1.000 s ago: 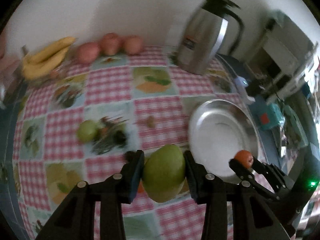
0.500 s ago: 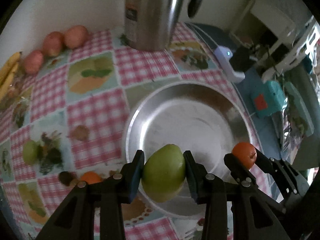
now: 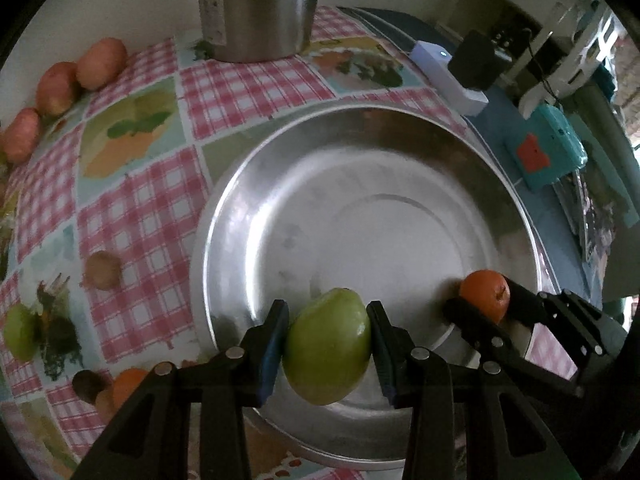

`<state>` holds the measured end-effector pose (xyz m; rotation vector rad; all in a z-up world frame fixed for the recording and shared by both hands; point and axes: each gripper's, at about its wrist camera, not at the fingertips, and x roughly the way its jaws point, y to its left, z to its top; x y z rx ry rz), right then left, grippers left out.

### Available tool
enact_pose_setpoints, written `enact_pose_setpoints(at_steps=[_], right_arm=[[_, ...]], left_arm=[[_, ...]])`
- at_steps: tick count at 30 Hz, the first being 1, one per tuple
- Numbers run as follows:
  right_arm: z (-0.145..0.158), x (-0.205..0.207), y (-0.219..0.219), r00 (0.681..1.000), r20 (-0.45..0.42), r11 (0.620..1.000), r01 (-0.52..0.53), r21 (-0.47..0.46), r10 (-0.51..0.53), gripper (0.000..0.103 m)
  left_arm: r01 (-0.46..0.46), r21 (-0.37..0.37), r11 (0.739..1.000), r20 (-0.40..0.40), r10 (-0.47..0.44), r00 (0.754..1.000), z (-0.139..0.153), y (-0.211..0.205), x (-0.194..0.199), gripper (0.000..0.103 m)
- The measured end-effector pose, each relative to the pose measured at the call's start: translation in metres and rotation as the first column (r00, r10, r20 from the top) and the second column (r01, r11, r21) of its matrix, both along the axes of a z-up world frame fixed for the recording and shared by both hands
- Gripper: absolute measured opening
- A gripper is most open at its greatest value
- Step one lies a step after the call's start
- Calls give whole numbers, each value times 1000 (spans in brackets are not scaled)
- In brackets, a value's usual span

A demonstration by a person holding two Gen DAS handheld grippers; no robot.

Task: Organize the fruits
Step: 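Carry the pear and orange over the steel tray and release both, then withdraw both open tools back toward the remaining fruit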

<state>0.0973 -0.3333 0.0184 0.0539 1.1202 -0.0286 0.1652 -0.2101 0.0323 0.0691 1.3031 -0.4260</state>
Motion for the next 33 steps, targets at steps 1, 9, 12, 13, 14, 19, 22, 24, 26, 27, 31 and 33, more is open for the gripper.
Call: enact_pose_setpoints(at_steps=[1, 9, 12, 13, 14, 19, 22, 24, 26, 27, 31, 33], right_arm=[[-1, 0, 0, 1000, -1, 1000, 3, -3, -3, 41], [1, -1, 0, 999, -8, 999, 35, 2, -35, 50], [6, -3, 1, 999, -3, 999, 42, -7, -42, 54], [9, -4, 1, 999, -1, 999, 47, -15, -47, 54], [11, -5, 1, 999, 0, 999, 50, -15, -50, 54], [24, -8, 3, 998, 7, 998, 55, -33, -55, 54], [34, -8, 6, 998, 16, 998, 58, -37, -58, 54], [41, -7, 9, 998, 22, 998, 56, -37, -55, 55], [47, -5, 16, 999, 29, 998, 46, -48, -44, 59], [49, -4, 20, 999, 30, 998, 40, -50, -39, 63], [57, -1, 36, 999, 31, 999, 14, -43, -13, 66], [59, 1, 45, 1000, 31, 999, 0, -40, 1, 72]], left_arm=[[4, -9, 1000, -3, -4, 1000, -2, 0, -1, 43], [-14, -89, 996, -12, 12, 1000, 0, 11, -11, 50], [-18, -118, 993, 13, 19, 1000, 12, 19, -16, 56], [-18, -132, 991, 16, 20, 1000, 15, 22, -17, 56], [-23, -151, 988, 17, 26, 1000, 20, 27, -18, 57], [-76, -197, 977, 46, 87, 995, 42, 58, -21, 63], [-101, -179, 979, 100, 120, 988, 55, 77, -24, 72], [-124, -164, 979, 140, 147, 979, 61, 89, -25, 77], [-143, -161, 976, 172, 171, 970, 67, 102, -26, 80], [-158, -159, 975, 190, 187, 964, 70, 111, -27, 80], [-210, -145, 967, 241, 240, 940, 73, 138, -28, 94], [-233, -136, 963, 267, 263, 927, 73, 155, -31, 98]])
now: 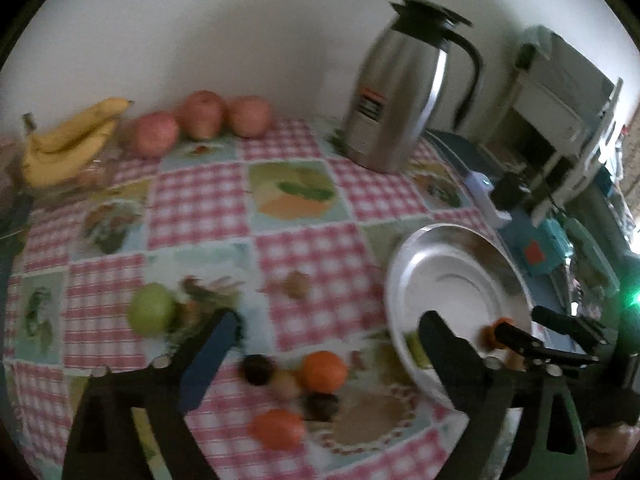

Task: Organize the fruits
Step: 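Withdraw both open tools back toward the remaining fruit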

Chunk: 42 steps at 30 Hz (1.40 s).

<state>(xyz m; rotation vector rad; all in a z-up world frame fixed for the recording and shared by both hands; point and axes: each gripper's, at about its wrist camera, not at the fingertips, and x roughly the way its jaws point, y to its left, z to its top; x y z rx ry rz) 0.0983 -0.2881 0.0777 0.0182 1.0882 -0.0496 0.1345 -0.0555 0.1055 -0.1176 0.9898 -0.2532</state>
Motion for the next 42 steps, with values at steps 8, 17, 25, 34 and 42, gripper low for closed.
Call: enact_pose_setpoints(at_steps=[8, 17, 25, 34, 42], right_arm=[[1, 8, 42, 997, -14, 997, -73, 7, 73, 72], [2, 21, 102, 985, 4, 984, -173, 53, 173, 92], [-13, 14, 146, 966, 22, 959, -259, 110, 259, 95], [-33, -10, 150, 959, -1, 953, -282, 110, 283, 95], [-17, -16, 145, 958, 67, 953, -286, 103, 281, 95]], left_arm=[[-85, -6, 996, 22, 85, 996, -7, 60, -12, 103], [-230, 11, 973, 22, 229, 973, -20, 121, -25, 103], [-286, 78, 955, 12, 286, 958, -35, 140, -41, 103], [-269, 127, 955, -19, 274, 962, -56, 134, -60, 103], [-230, 100, 968, 16, 229, 973, -57, 125, -62, 103]])
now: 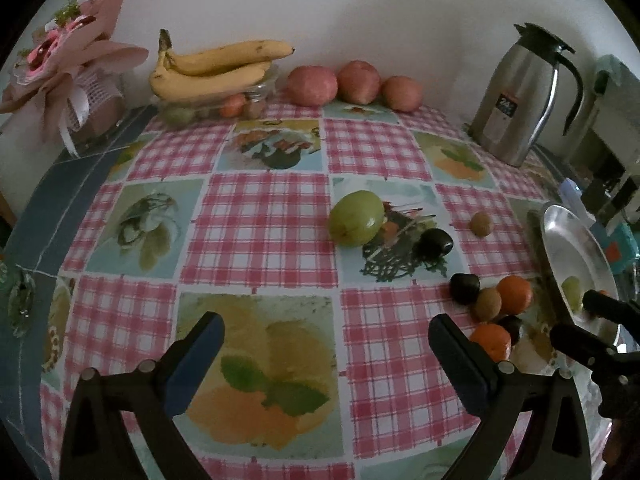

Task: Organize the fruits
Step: 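Withdraw both open tools back toward the remaining fruit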

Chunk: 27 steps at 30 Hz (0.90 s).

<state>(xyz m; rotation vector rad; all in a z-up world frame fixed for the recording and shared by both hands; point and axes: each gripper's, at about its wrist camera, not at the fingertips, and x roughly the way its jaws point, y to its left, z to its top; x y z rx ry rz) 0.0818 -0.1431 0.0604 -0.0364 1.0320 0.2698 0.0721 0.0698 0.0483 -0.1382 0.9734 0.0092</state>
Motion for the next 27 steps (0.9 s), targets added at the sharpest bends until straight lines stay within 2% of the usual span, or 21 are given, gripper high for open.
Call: enact_pose_setpoints(at_steps=[7, 10, 12, 17, 19, 23, 25, 27], right_arm=[[-8, 3, 6, 1000, -23, 1000, -17, 4, 17, 95], [-7, 6, 7, 999, -42, 1000, -22, -3, 22, 95], [-4, 12, 8, 998, -66, 1000, -21, -22, 19, 95], [20, 36, 9, 989, -149, 1000, -6, 24, 10, 95], [35, 53, 14, 982, -191, 999, -3, 49, 12, 95], [68, 83, 24, 978, -207, 1000, 31, 5, -29, 95], [82, 95, 23, 975, -203, 996, 80, -31, -85, 95], [91, 103, 21, 972, -208, 994, 101, -41, -107, 95]], left_arm=[[9, -22, 1000, 5, -9, 1000, -5, 0, 5, 103], [12, -7, 1000, -20, -12, 1000, 0, 0, 11, 103], [5, -21, 1000, -51, -6, 999, 8, 1, 22, 103], [-50, -91, 995, -158, 35, 987, 22, 8, 64, 103], [-85, -90, 992, -195, 66, 979, 31, 8, 79, 103], [-141, -40, 989, -255, 127, 959, 48, 1, 95, 103], [-172, -68, 983, -265, 148, 953, 54, 1, 94, 103], [-236, -90, 968, -255, 207, 944, 59, 2, 90, 103]])
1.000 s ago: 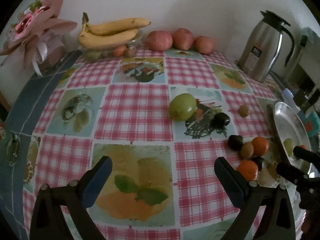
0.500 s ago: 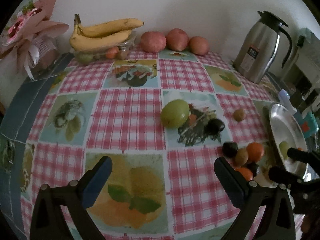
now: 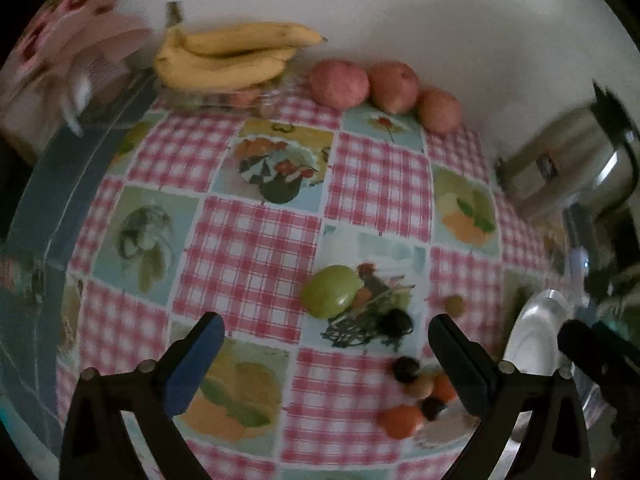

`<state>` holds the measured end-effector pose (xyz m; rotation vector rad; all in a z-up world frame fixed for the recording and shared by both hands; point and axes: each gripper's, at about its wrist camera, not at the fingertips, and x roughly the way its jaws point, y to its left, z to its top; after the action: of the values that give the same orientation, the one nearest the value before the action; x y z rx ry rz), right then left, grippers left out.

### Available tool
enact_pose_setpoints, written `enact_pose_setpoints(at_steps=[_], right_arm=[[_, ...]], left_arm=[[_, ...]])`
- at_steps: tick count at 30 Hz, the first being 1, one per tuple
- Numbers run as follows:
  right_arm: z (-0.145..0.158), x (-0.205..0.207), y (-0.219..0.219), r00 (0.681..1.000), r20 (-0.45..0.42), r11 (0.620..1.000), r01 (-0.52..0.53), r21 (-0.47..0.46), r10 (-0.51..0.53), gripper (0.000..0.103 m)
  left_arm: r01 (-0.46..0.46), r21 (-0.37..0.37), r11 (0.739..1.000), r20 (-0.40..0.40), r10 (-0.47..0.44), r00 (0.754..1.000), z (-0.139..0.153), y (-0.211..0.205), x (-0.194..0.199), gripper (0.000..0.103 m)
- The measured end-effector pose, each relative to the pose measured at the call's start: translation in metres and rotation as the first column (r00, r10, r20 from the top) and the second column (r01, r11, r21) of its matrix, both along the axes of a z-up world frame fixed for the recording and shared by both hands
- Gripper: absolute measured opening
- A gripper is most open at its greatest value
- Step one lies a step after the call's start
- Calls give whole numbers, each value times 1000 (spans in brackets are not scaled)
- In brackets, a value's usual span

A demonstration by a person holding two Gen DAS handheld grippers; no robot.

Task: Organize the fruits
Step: 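Withdraw both open tools back toward the remaining fruit, then grasp a second green pear with the left tool while the right grasps a kiwi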

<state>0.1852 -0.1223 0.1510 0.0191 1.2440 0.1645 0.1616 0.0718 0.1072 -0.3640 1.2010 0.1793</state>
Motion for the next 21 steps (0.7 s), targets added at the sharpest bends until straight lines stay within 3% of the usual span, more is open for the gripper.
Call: enact_pose_setpoints(at_steps=[3, 7, 12, 18, 21], right_arm=[[1, 11, -10, 997, -6, 997, 80, 10, -80, 95], [-20, 14, -19, 990, -44, 988, 135, 78, -132, 95], [-49, 19, -30, 978, -43, 979, 205, -17, -205, 95], [-70, 33, -24, 984, -9, 981, 179, -71, -180, 95], [-73, 41, -14, 991, 6, 991, 131, -10, -131, 94]], left_arm=[[-70, 16, 997, 0, 70, 998, 2, -5, -4, 103], [-87, 82, 993, 29, 85, 996, 4, -16, 0, 103], [-83, 168, 982, 43, 76, 996, -4, -14, 11, 103], [-67, 137, 988, 41, 62, 997, -23, -7, 26, 103], [-73, 128, 989, 37, 69, 997, -28, -3, 30, 103]])
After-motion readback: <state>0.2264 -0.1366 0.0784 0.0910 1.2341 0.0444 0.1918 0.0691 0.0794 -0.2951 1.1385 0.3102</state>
